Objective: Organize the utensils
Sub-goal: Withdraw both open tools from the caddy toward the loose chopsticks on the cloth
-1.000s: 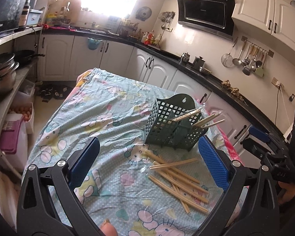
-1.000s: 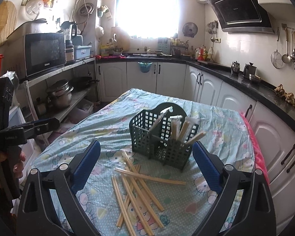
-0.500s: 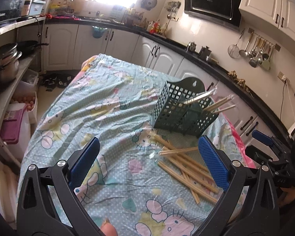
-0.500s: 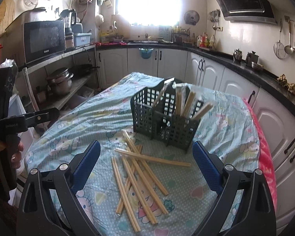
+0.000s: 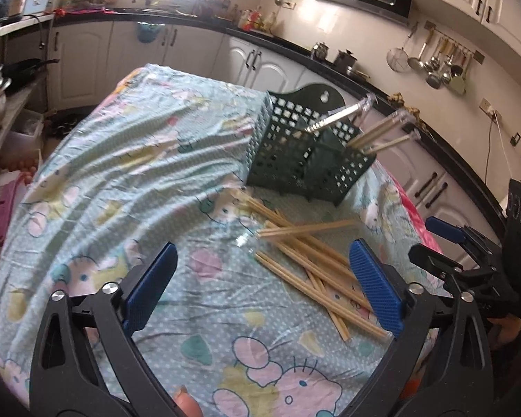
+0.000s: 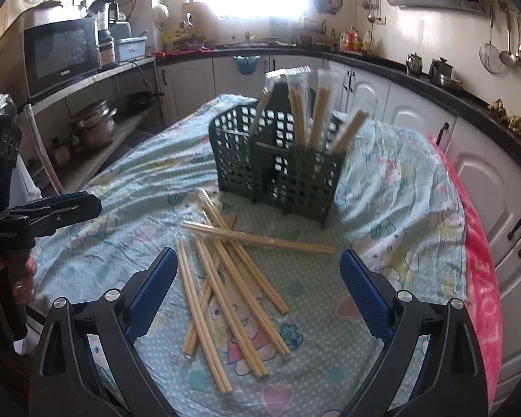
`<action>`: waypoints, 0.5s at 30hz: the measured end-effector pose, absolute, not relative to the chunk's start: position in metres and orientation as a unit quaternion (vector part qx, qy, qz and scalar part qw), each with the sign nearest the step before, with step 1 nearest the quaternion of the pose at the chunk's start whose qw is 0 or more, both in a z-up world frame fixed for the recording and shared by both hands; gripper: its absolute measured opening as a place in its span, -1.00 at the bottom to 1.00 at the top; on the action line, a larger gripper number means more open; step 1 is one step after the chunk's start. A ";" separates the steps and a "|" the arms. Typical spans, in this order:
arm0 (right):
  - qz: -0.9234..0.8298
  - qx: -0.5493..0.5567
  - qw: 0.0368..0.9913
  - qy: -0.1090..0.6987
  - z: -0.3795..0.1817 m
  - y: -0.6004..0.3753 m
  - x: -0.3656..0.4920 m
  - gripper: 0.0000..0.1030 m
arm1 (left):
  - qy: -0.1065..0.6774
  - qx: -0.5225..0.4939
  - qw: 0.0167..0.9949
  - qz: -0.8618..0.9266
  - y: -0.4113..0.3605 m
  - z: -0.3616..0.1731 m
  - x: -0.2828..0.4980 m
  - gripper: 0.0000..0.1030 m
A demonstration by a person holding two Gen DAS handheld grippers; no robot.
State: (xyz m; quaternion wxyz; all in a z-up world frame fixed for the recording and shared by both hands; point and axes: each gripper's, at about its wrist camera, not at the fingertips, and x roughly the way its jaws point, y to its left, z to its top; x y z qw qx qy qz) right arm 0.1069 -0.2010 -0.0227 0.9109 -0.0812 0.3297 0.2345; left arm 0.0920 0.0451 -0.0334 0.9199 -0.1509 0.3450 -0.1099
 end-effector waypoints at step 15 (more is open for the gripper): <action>0.189 -0.062 0.904 0.377 -0.064 -0.234 0.124 0.78 | 0.404 -0.166 0.890 -0.130 0.032 -0.078 0.118 -0.01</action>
